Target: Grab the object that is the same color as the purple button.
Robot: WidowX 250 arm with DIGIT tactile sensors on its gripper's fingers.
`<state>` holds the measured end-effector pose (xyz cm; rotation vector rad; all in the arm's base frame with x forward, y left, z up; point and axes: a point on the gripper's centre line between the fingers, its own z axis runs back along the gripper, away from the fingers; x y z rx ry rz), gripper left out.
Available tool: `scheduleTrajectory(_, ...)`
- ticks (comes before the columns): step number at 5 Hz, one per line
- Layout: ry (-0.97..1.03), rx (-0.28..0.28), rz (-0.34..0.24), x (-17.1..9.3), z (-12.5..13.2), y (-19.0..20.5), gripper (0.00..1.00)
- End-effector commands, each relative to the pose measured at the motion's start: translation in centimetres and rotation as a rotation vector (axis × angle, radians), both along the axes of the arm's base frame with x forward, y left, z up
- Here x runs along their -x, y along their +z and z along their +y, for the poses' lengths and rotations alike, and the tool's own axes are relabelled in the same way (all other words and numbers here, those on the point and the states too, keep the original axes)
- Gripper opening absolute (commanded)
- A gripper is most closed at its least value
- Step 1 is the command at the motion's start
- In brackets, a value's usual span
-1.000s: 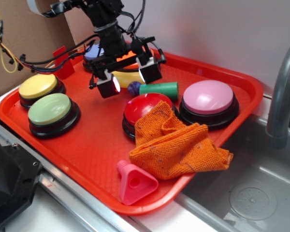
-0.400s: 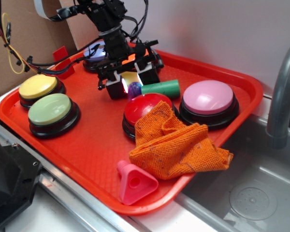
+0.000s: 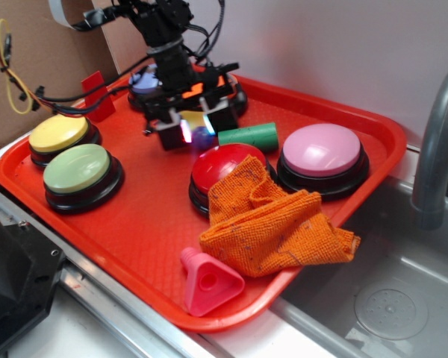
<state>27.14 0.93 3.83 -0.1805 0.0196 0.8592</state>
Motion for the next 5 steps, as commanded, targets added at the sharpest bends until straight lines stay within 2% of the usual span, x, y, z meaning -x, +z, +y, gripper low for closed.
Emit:
scheduleTrajectory(1, -0.289, -0.148, -0.082, 0.9, 1.0, 9.6, 0.0)
scheduleTrajectory(2, -0.477, -0.171, -0.081, 3.2, -1.0, 12.3, 0.0)
scheduleTrajectory(3, -0.627, -0.145, -0.049, 6.5, -1.7, 13.5, 0.0)
scheduleTrajectory(5, -0.707, -0.169, 0.0, 8.2, -0.5, 13.6, 0.0)
